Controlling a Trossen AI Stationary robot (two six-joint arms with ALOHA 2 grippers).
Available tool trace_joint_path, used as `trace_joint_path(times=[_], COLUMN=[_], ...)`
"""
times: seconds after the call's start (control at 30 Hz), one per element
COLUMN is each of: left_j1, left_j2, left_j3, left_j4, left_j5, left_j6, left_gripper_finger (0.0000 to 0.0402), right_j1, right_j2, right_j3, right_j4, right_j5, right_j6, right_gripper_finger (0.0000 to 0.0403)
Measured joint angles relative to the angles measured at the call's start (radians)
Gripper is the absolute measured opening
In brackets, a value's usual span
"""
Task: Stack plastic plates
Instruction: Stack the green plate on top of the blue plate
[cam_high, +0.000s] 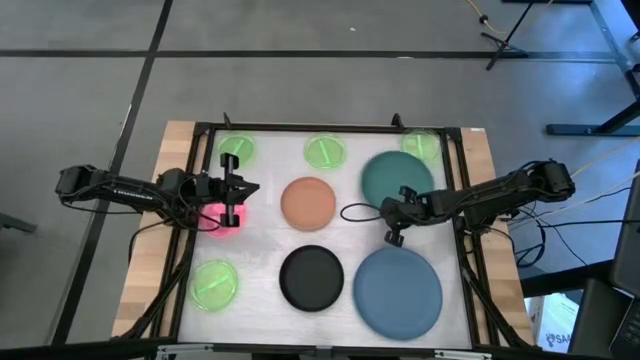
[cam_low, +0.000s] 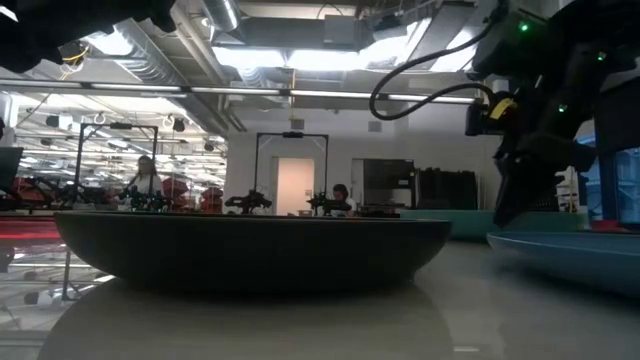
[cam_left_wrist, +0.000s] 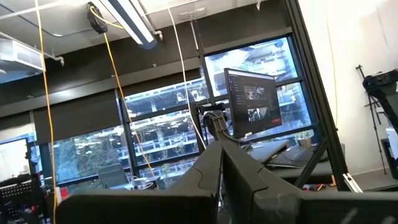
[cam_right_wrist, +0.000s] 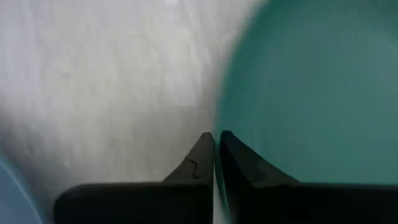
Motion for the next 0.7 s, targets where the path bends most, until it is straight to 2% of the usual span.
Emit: trace_joint_path(times=[0.1, 0.27, 0.47, 0.7], left_j1=[0.000, 0.000, 0.000, 0.000], left_j2=[0.000, 0.000, 0.000, 0.000], left_j3=[0.000, 0.000, 0.000, 0.000], left_j4=[0.000, 0.000, -0.001, 0.000], left_j5=[0.000, -0.004, -0.006, -0.007], left_j6=[0.003, 0.007, 0.002, 0.002], left_gripper_finger=[0.0009, 0.0009, 0.0009, 0.0009], right_j1=[0.000, 0.031, 0.145, 0.319], right_j2=[0.000, 0.000, 0.000, 0.000], right_j3=[0.005, 0.073, 0.227, 0.394], right_j4=[-0.007, -0.078, -0.209, -0.379], right_j5=[0.001, 0.019, 0.059, 0.071], right_j6=[-0.004, -0.021, 0.013, 0.131], right_gripper_finger=[0.0015, 0.0004, 0.0003, 0.0002])
